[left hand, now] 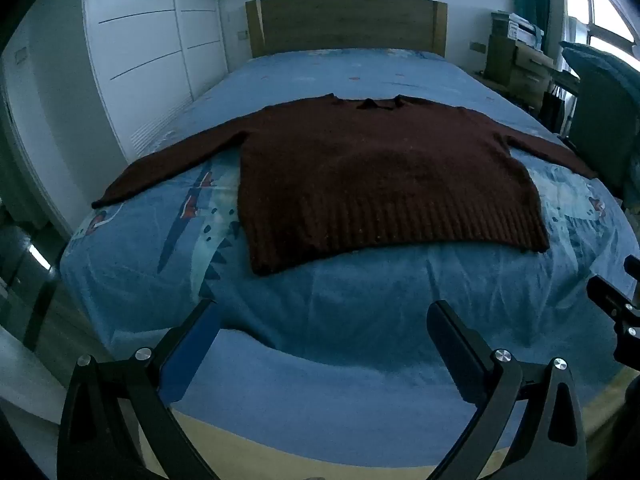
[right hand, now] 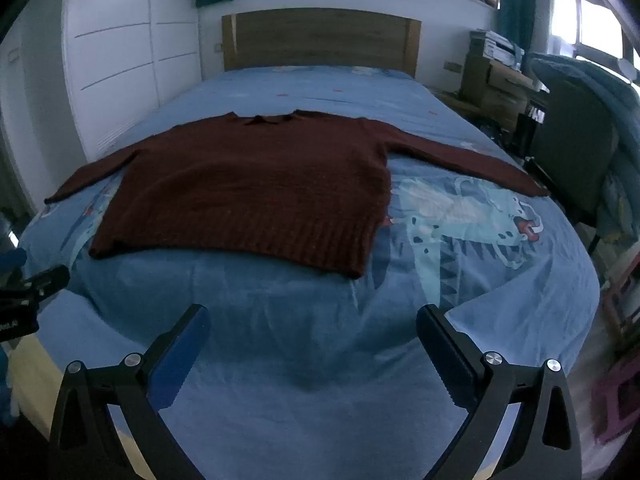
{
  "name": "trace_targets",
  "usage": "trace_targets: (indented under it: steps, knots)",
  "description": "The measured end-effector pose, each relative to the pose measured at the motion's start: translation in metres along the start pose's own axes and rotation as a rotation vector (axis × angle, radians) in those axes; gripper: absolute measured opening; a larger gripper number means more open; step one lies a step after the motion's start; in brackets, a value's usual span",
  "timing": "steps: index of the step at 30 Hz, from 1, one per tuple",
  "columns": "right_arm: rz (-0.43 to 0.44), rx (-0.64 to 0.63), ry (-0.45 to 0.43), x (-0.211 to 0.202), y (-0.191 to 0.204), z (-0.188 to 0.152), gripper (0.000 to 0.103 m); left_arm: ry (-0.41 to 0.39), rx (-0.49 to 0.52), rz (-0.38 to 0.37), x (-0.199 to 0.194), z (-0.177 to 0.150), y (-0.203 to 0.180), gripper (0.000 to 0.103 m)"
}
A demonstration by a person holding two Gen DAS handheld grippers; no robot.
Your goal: Fold small clothes
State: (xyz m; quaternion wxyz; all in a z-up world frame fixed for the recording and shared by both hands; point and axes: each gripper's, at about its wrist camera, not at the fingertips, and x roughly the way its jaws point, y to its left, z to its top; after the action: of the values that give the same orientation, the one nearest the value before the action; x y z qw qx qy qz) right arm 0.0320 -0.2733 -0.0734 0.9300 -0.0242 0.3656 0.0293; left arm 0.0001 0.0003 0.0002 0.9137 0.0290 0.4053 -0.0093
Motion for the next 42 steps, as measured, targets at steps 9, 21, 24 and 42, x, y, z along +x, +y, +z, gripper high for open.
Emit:
trace_targets:
  steps: [9,21,24,42]
  knots:
    - [-0.001,0.000,-0.001,0.0002,-0.0007,-0.0003,0.103,0.011,-0.010,0.000,0.0009,-0.0008,0.0025,0.102]
    - [-0.002,0.001,-0.003,-0.0001,-0.0015,0.0001,0.103,0.021,-0.015,-0.009,0.0044,-0.0017,0.0024,0.102]
    - [-0.003,0.003,-0.005,0.0023,0.0002,0.0012,0.103,0.015,-0.023,-0.011,0.0041,-0.0019,0.0029,0.102]
    - [-0.013,0.021,-0.019,-0.0043,-0.0031,0.0030,0.103,0.022,-0.011,-0.043,0.0054,-0.0034,-0.0020,0.102]
